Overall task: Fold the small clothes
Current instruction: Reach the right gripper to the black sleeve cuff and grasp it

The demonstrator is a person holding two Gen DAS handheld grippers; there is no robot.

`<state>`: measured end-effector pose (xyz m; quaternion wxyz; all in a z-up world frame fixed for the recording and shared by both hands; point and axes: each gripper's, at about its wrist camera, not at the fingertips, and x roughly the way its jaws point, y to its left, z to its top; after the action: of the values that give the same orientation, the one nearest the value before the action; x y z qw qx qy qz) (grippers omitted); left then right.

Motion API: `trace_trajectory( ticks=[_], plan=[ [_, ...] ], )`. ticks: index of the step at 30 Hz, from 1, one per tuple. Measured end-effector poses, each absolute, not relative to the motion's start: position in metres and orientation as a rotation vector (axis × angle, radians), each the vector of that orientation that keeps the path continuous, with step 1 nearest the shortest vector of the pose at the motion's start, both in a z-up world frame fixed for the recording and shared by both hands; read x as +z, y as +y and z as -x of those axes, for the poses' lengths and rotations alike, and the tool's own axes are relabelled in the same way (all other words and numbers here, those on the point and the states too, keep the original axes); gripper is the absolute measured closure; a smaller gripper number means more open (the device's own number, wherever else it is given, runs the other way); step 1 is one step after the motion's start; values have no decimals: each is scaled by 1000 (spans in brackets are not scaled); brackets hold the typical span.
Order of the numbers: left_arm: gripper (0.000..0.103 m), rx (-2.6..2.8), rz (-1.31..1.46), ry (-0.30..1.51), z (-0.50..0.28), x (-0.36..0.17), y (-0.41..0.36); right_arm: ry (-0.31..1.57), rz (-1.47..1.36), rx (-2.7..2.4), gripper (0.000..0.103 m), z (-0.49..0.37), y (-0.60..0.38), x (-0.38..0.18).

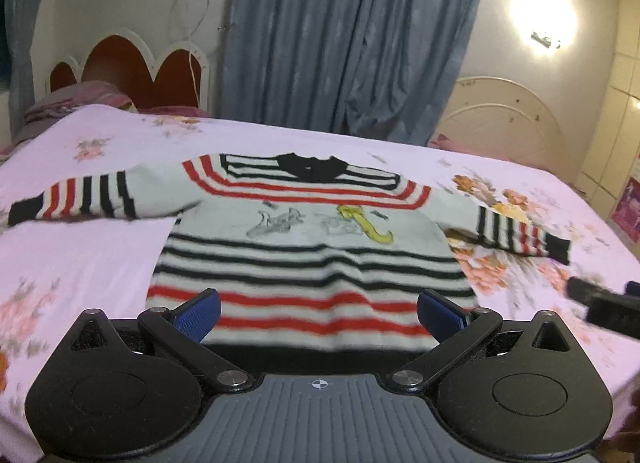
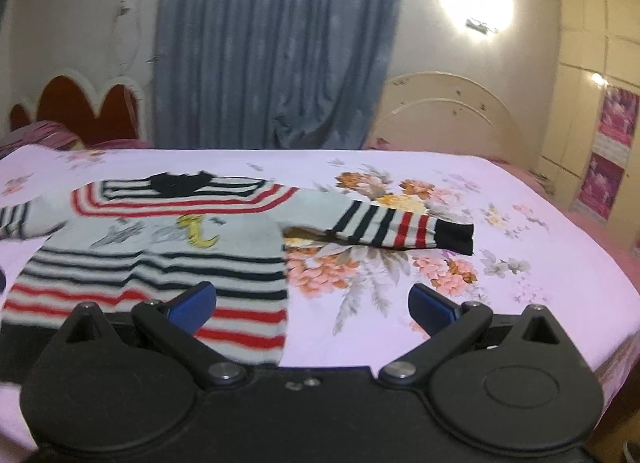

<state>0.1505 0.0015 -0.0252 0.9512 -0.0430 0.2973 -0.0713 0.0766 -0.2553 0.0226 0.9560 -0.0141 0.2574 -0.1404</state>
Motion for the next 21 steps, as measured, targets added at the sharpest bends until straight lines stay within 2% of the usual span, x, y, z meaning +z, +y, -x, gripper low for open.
trace_trajectory(
  ticks=[8,14,16,17,18,19,21],
  plan=[
    [0,-189,9,555,-224,-19,-13,524,-134,-342,2,-143,-300,30],
    [0,-197,70,614,-267,-33,-4,475,-187,-429,5,-170,-339,26],
    [0,-197,79,637,-278,-42,-10,472,-214,-458,9,-177,-357,23],
    [0,-198,79,648,-282,-46,-12,467,-234,-466,20,-180,-365,22],
    [0,-196,80,656,-287,-49,-17,459,-251,-473,42,-183,-373,22],
    [0,-193,80,660,-291,-53,-21,461,-259,-487,47,-187,-383,20],
    [0,-189,77,666,-301,-56,-31,464,-278,-501,47,-197,-398,15]
  ],
)
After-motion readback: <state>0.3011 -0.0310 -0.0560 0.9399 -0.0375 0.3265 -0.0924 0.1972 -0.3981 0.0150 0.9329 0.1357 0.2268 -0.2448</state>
